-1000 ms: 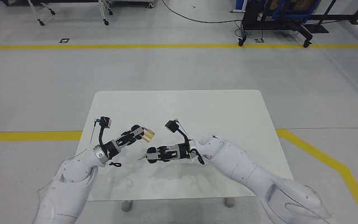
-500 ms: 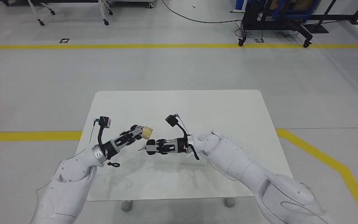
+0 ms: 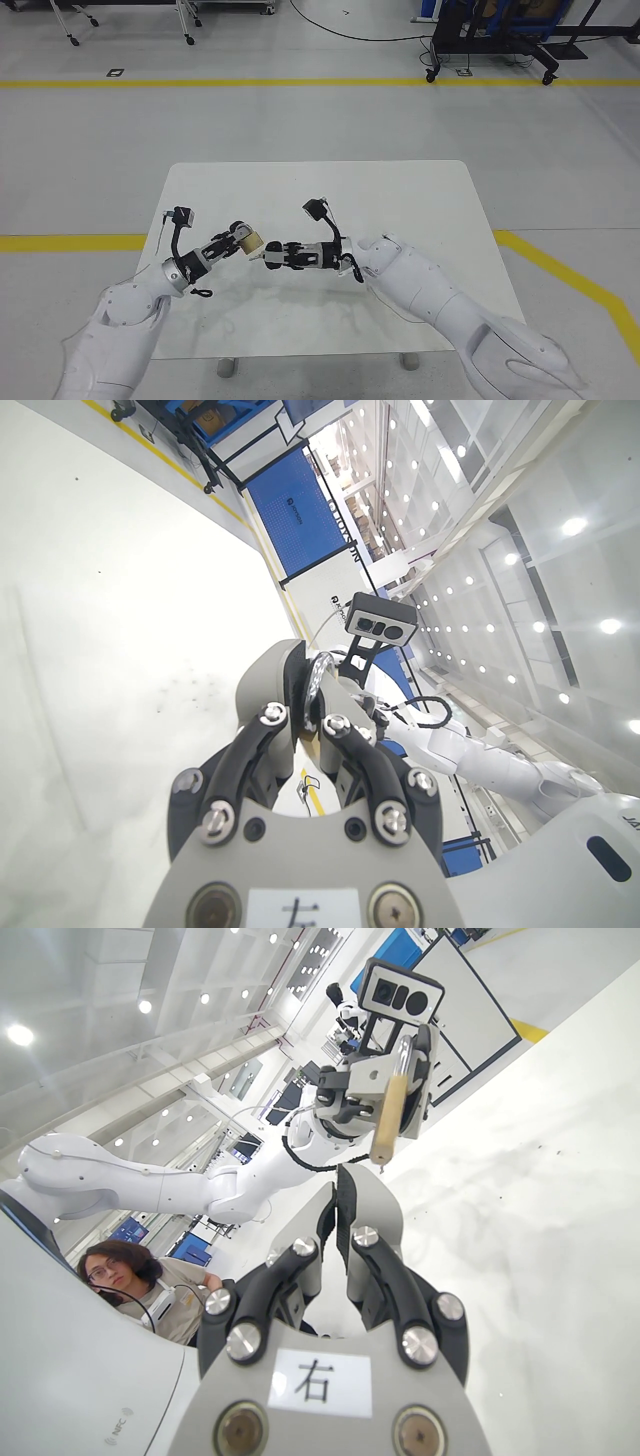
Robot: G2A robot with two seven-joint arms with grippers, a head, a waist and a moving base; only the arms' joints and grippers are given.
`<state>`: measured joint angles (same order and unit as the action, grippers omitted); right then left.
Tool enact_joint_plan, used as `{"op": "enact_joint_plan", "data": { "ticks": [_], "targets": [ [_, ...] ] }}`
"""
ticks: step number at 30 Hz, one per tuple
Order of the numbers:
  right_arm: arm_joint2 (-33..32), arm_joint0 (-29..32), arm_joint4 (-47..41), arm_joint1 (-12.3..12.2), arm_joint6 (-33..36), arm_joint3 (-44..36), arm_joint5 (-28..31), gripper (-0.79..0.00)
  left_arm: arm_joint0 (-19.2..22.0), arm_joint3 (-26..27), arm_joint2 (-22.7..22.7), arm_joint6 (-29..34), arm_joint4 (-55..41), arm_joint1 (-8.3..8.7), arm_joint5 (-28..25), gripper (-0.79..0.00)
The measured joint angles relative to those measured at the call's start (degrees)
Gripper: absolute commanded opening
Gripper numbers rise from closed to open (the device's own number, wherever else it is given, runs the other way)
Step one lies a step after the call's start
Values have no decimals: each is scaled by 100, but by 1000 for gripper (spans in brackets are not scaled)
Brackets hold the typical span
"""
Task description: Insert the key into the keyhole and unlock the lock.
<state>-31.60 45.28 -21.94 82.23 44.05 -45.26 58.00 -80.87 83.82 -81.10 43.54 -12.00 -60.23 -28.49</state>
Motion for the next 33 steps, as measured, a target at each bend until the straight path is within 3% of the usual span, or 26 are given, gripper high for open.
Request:
{"op": "enact_joint_plan", "data": {
  "ticks": [9,14,17,27,30,33],
  "targets": [
    [-783,397,134,-205,-469,-370,0,-785,-132,185,116,-49,-81,-15,-17,-785],
    [-818,400,586,-159,-831,-380,0,-785,-14,-187,256,310,-1281,-54,871,-785],
    [-1000,491,827,-210,-1070,-549,0,-785,165,-374,336,363,-1421,-62,1404,-785],
    [-1129,579,933,-262,-1158,-674,0,-785,182,-362,358,301,-1238,-60,1475,-785],
    [-1209,640,986,-282,-1284,-794,-61,-785,168,-257,438,84,-1078,-89,1904,-785],
    [-1510,819,1299,-385,-1606,-1088,-148,-785,276,-226,463,-111,-1915,-154,2505,-785]
  ]
}}
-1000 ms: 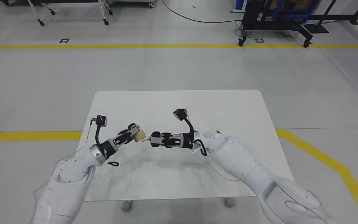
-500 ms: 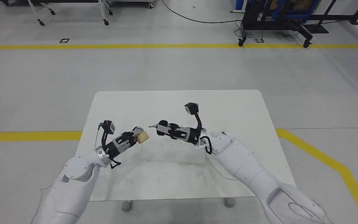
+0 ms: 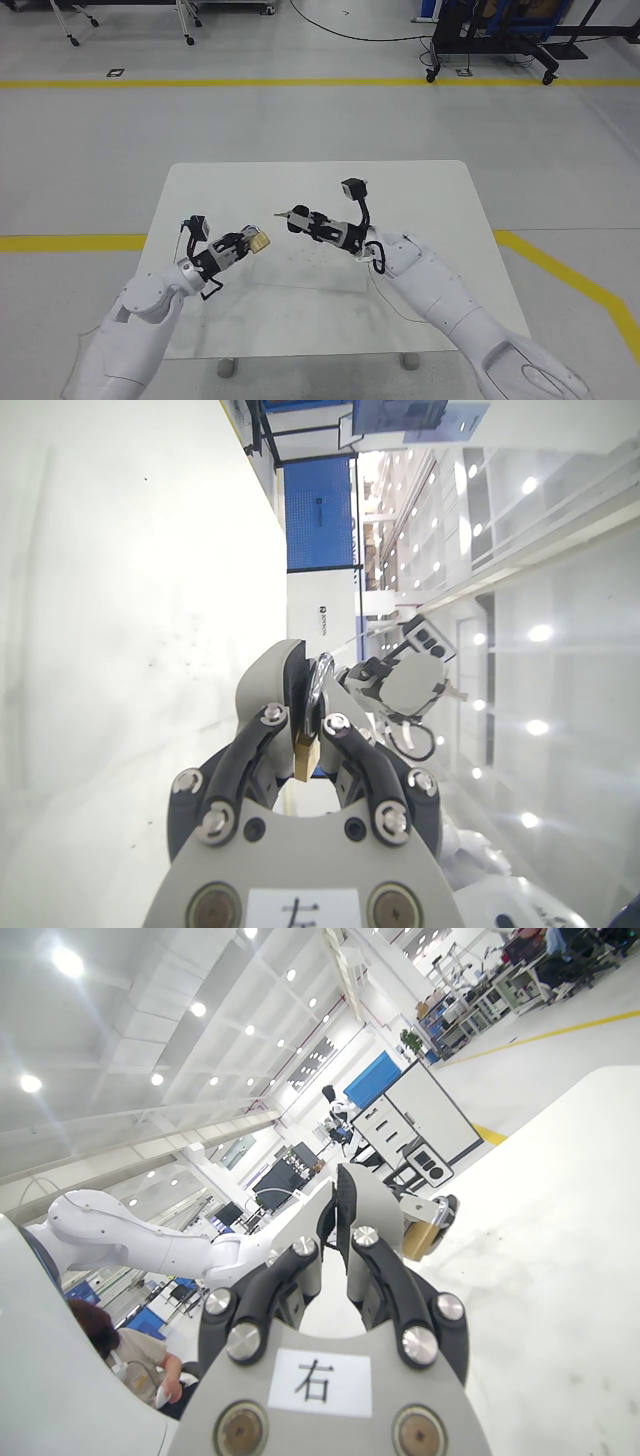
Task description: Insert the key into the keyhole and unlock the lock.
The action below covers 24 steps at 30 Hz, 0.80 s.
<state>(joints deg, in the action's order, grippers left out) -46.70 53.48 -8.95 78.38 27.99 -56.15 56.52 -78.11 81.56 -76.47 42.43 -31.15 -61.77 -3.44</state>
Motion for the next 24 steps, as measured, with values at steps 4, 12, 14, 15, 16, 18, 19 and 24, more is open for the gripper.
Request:
{"op": "enact_joint_plan", "data": {
  "ticks": [4,12,14,15,16,18,19,24],
  "targets": [
    [-476,401,775,-176,-400,-569,-241,-785,293,-31,211,-95,-1124,-106,574,-785],
    [-1096,1506,1953,-377,-1194,-1944,-937,-785,854,-422,949,-282,-2374,-423,229,-785],
    [-1092,1525,1922,-378,-1189,-1965,-938,-785,859,-437,965,-257,-2432,-430,210,-785],
    [-1090,1519,1918,-377,-1187,-1957,-934,-785,857,-435,962,-258,-2408,-429,213,-785],
    [-1090,1515,1917,-377,-1187,-1952,-931,-785,855,-433,960,-260,-2393,-427,216,-785],
    [-1089,1514,1918,-376,-1186,-1950,-931,-785,855,-431,958,-263,-2387,-427,219,-785],
    [-1089,1514,1918,-376,-1186,-1950,-931,-785,855,-431,958,-263,-2387,-427,219,-785],
    [-1083,1529,1894,-373,-1207,-1973,-946,-785,672,-399,920,-485,-2350,-444,-102,-785]
  ]
}}
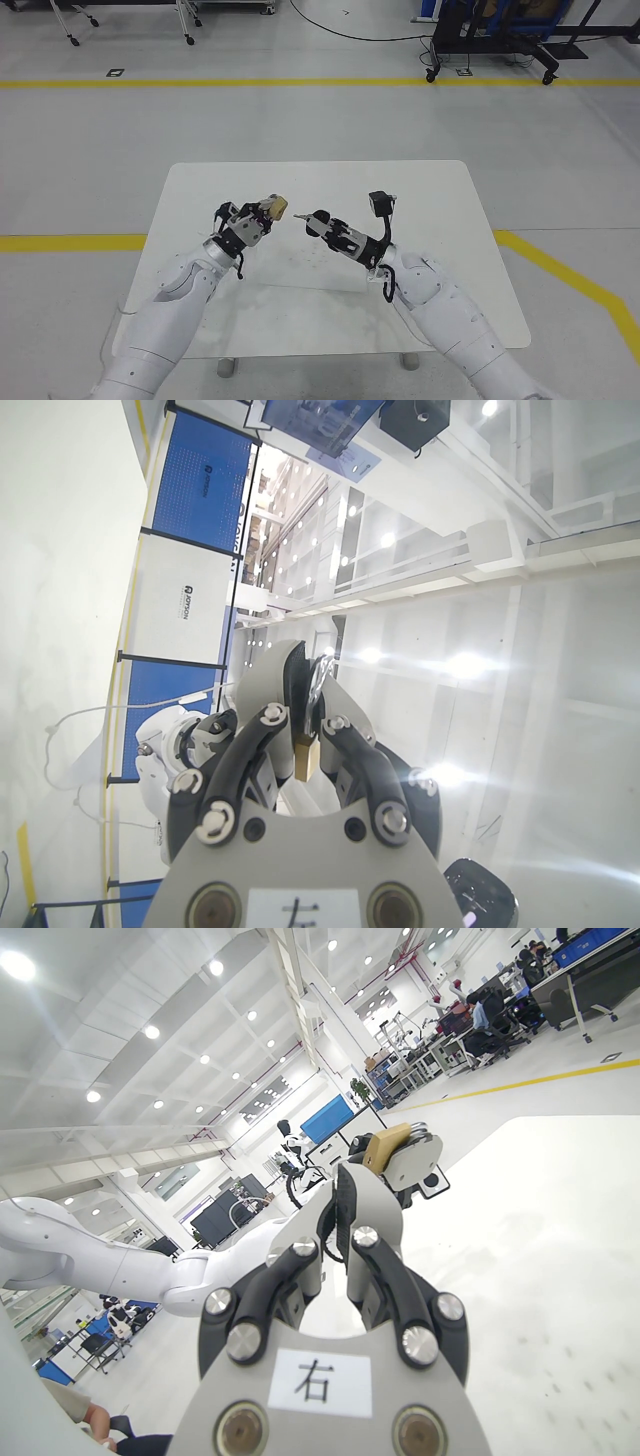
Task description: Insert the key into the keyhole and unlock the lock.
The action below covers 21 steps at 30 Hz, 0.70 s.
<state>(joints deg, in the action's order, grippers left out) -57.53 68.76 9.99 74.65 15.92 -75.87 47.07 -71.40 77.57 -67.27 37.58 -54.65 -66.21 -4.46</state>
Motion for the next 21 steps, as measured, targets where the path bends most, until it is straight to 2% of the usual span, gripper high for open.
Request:
{"op": "enact_joint_plan", "data": {
  "ticks": [5,11,21],
  "targets": [
    [106,66,-222,45,-142,-76,-224,-785,-153,308,-17,-406,419,-44,-833,-785],
    [215,13,-314,91,-128,-30,-556,-785,-241,452,45,-720,1087,-81,-1382,-785],
    [221,-22,-400,121,-95,-47,-772,-785,-366,652,102,-980,1666,-128,-1545,-785]
  ]
}}
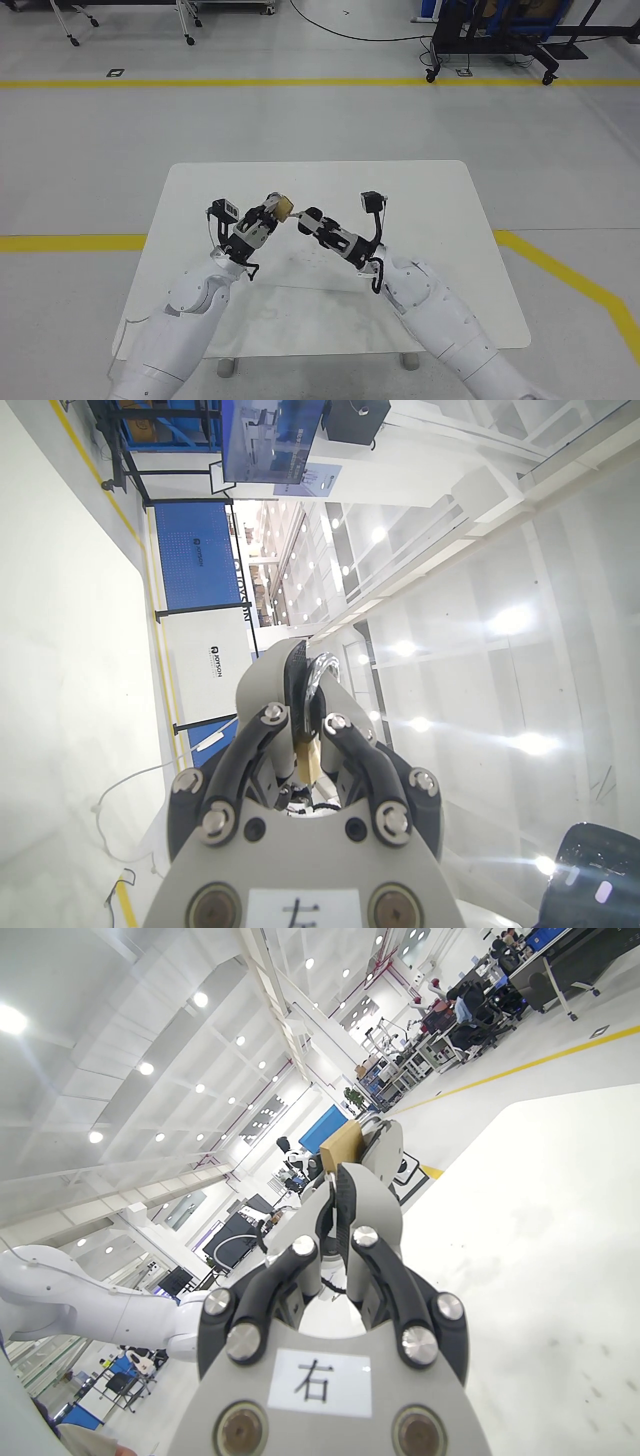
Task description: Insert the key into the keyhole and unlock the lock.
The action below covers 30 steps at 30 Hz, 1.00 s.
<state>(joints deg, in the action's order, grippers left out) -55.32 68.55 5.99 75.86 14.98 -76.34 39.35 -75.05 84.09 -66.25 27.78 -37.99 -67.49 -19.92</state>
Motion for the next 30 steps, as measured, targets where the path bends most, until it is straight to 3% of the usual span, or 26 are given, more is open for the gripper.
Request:
{"op": "enact_joint_plan", "data": {
  "ticks": [13,20,30],
  "targets": [
    [-54,55,-112,20,-36,26,39,-785,-98,144,-98,-305,651,-42,-385,-785],
    [-56,96,-138,70,-409,28,190,-785,-247,323,-169,-954,1351,-82,-883,-785],
    [180,-50,-148,204,-670,248,175,-785,-299,343,-188,-1025,1424,-129,-907,-785]
  ]
}}
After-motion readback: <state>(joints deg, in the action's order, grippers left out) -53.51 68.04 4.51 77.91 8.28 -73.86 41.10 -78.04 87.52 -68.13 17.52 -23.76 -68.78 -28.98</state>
